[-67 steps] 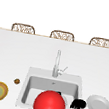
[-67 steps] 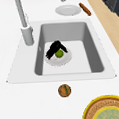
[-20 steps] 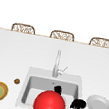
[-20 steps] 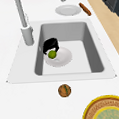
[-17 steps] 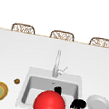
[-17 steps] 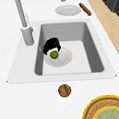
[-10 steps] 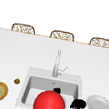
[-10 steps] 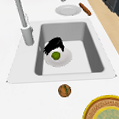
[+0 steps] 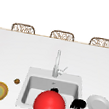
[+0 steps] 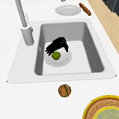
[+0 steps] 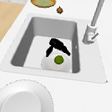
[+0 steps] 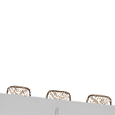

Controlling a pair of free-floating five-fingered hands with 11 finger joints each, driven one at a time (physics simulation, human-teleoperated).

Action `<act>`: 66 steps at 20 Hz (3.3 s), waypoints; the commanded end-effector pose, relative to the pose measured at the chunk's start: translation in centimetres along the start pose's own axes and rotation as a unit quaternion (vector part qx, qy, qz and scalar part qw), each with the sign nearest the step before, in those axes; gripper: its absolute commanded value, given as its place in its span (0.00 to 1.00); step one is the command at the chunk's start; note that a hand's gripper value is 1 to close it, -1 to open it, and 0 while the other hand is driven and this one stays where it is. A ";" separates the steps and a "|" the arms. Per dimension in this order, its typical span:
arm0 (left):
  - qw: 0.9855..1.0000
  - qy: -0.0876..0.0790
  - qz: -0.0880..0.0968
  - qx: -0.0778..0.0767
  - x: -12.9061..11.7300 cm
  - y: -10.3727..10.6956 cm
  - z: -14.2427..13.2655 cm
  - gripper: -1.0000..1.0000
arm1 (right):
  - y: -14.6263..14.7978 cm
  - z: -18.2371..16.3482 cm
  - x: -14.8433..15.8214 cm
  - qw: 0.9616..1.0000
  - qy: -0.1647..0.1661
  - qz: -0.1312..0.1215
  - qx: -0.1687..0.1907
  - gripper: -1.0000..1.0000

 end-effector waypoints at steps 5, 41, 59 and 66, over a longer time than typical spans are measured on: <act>1.000 0.010 0.019 0.012 -4.0 -2.5 0.8 0.00 | 0.0 0.0 0.0 1.000 0.000 0.000 0.000 0.50; 0.995 -0.001 -0.094 0.017 -0.9 2.3 4.8 1.00 | 0.0 0.0 0.0 1.000 0.000 0.000 0.000 0.50; 0.997 0.011 -0.081 0.009 6.9 11.1 13.3 1.00 | 0.0 0.0 0.0 1.000 0.000 0.000 0.000 0.50; 0.996 0.010 -0.090 0.007 10.2 14.3 16.3 1.00 | 0.0 0.0 0.0 1.000 0.000 0.000 0.000 0.50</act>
